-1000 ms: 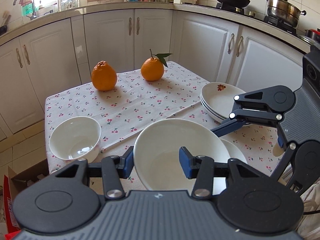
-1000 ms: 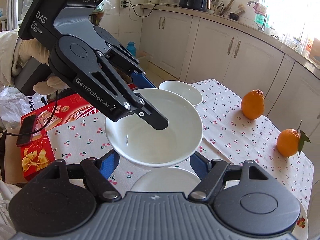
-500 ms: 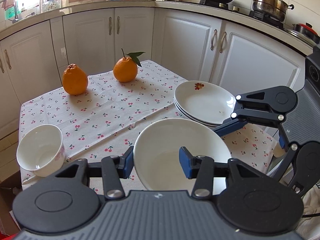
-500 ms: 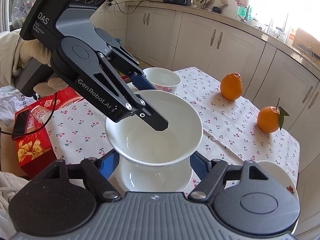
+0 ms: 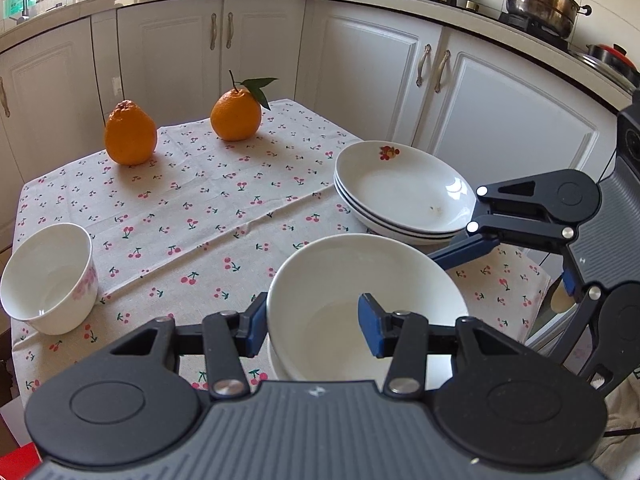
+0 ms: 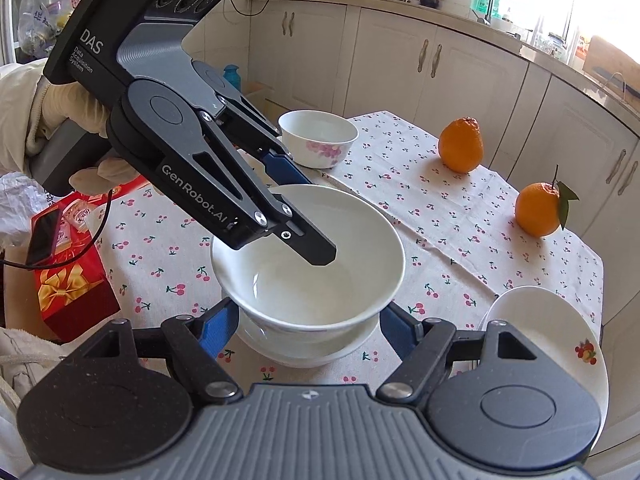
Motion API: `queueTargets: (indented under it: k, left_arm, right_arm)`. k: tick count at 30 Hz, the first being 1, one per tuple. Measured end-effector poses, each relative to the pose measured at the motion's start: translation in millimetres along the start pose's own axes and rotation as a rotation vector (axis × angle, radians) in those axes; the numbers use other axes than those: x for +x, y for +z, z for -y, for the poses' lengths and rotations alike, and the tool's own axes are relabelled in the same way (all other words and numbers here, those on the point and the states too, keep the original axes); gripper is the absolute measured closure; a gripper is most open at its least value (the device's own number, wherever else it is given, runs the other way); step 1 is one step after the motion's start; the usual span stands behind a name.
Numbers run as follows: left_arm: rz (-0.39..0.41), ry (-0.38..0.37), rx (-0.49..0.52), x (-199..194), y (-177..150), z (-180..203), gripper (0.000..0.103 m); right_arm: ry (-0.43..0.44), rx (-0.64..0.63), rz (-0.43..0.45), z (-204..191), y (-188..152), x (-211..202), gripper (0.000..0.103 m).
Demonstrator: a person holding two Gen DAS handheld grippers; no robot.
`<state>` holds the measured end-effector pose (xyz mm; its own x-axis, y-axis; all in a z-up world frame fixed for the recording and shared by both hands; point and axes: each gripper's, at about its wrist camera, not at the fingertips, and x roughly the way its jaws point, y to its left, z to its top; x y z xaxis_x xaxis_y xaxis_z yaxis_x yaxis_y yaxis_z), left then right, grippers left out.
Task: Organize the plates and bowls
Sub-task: 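Carry the held bowl over the first floral bowl and lower it inside, then open the right gripper to release the nested bowl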
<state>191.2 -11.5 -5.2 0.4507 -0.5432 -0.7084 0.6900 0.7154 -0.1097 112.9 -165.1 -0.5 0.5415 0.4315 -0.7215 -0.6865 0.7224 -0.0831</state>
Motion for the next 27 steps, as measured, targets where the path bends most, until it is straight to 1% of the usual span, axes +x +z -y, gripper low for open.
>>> queueTargets:
  k: [13, 27]
  left_arm:
    - [-0.019, -0.01, -0.004, 6.8, -4.1, 1.4, 0.057]
    - [-0.023, -0.008, -0.001, 8.6, -5.6, 1.0, 0.057]
  right_arm:
    - [0.015, 0.013, -0.03, 1.8, -6.4, 7.7, 0.022]
    - [0.022, 0.016, -0.035, 2.7, -5.9, 9.4, 0.022]
